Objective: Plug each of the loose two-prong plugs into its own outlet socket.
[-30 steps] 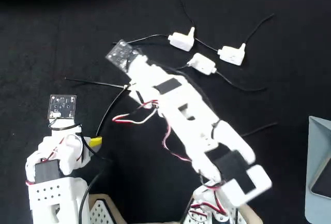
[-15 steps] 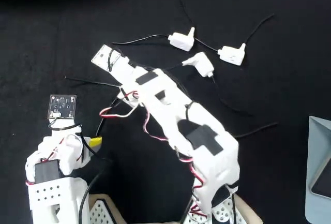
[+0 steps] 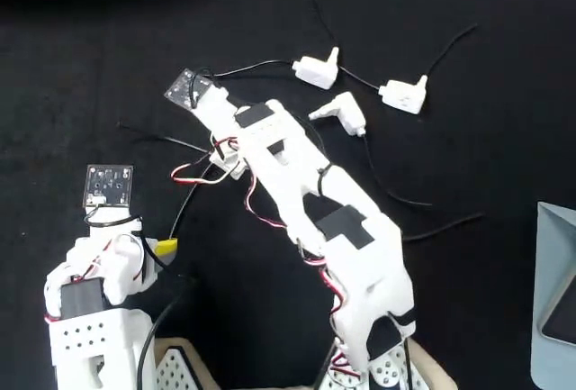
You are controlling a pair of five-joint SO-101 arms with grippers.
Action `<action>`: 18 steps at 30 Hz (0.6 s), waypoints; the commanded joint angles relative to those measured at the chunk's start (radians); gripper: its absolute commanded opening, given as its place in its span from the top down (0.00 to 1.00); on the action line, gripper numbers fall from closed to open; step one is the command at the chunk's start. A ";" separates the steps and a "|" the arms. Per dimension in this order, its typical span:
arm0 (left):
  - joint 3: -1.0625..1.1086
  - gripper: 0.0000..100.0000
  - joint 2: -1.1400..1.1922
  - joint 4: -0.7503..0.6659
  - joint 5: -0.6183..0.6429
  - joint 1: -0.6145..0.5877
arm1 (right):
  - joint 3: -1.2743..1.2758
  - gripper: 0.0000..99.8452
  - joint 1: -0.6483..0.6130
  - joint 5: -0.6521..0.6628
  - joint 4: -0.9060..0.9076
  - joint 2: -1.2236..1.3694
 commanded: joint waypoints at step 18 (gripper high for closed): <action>-0.004 0.66 -0.005 -0.023 0.008 0.002 | 0.122 0.83 -0.176 -0.140 0.387 -0.338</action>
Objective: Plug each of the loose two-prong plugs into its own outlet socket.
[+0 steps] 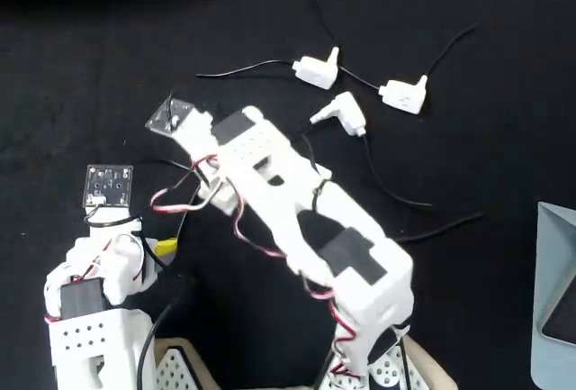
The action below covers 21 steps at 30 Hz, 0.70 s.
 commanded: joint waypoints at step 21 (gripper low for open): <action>-0.004 0.66 -0.005 -0.023 0.008 0.007 | 0.325 0.85 0.061 0.060 -0.388 -0.088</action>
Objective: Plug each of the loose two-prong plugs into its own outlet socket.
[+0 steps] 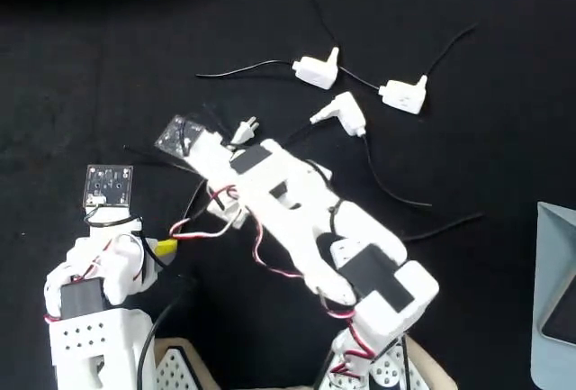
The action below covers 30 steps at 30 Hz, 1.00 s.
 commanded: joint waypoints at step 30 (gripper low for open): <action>-0.004 0.66 -0.005 -0.023 0.008 0.008 | 0.019 0.98 0.066 0.058 0.210 -0.079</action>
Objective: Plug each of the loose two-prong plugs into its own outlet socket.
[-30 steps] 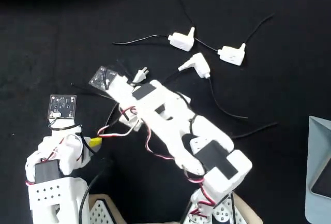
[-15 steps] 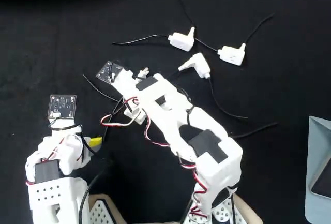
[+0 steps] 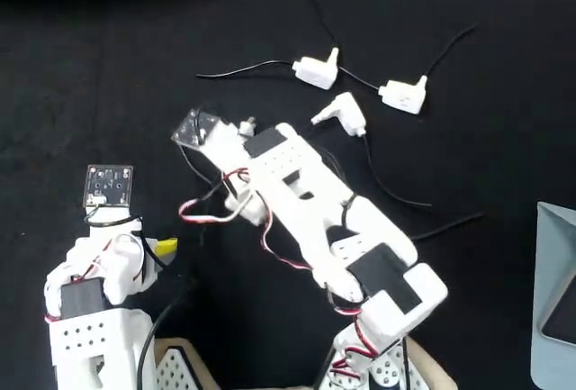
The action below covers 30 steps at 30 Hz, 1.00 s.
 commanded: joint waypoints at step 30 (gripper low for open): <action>-0.002 0.66 -0.005 -0.023 0.008 0.008 | 0.041 0.99 -0.006 0.069 0.133 -0.148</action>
